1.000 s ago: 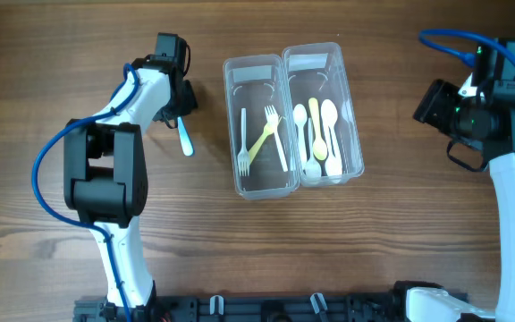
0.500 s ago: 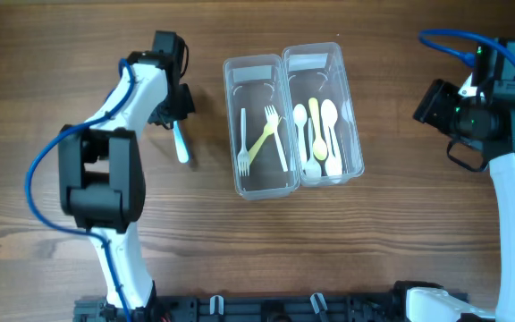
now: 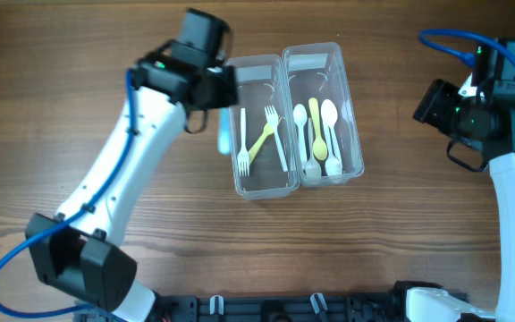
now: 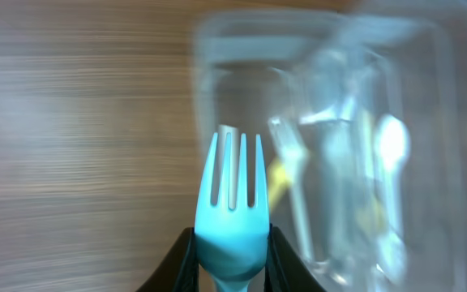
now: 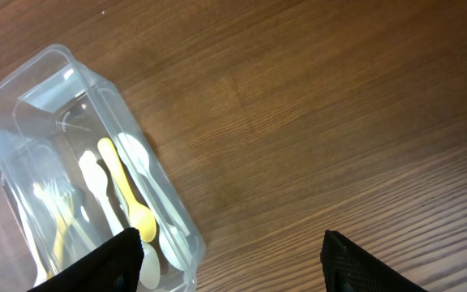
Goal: Pack container
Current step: 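Carry the light blue fork into the left container and release it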
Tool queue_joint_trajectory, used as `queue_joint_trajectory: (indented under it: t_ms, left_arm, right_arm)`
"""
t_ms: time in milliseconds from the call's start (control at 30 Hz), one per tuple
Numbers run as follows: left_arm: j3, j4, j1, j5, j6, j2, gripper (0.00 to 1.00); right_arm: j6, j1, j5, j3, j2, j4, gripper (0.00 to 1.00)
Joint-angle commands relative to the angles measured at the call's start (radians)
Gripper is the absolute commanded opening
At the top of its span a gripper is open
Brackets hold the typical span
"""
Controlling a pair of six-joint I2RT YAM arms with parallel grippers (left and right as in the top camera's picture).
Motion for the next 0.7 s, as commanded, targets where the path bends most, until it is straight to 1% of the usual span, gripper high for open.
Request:
queue_joint_trajectory:
  t_ms: [0,67,233,267,300,367,433,533,600,633,667]
  left_arm:
    - [0.013,0.003,-0.095,0.016,-0.053,0.007,0.04]
    - [0.008,0.014,-0.124,-0.005,-0.076,0.036,0.04]
    - [0.008,0.028,-0.148,-0.027,-0.076,0.145,0.05]
    - [0.008,0.032,-0.148,-0.027,-0.076,0.169,0.10]
    - [0.008,0.037,-0.148,-0.027,-0.076,0.186,0.20]
    - [0.008,0.046,-0.148,-0.027,-0.076,0.203,0.37]
    - [0.008,0.058,-0.148,-0.027,-0.075,0.206,0.49]
    - [0.035,0.045,-0.146,-0.027,-0.074,0.187,0.56]
    - [0.064,0.019,-0.143,-0.027,-0.071,0.162,0.59]
    - [0.081,-0.001,-0.140,-0.028,-0.063,0.142,0.64]
    - [0.090,-0.012,-0.137,-0.028,-0.063,0.128,0.64]
  right_arm:
    - [-0.006,-0.005,-0.015,-0.003,0.005,0.003,0.70]
    - [-0.006,-0.005,-0.015,-0.003,0.005,0.003,0.70]
    - [-0.008,-0.005,-0.015,-0.003,0.005,0.000,0.71]
    - [-0.025,-0.005,-0.016,-0.003,0.005,0.005,0.71]
    - [-0.033,-0.005,-0.016,-0.003,0.005,0.008,0.71]
    - [-0.032,-0.005,-0.016,-0.003,0.005,0.011,0.72]
    - [-0.032,-0.005,-0.016,-0.003,0.005,0.010,0.72]
    - [-0.060,-0.005,-0.015,-0.003,0.005,0.011,0.77]
    - [-0.088,-0.005,-0.007,-0.011,0.007,0.013,0.77]
    - [-0.101,-0.005,0.001,-0.025,0.007,0.017,0.77]
    - [-0.111,-0.005,0.009,-0.046,0.008,0.025,0.76]
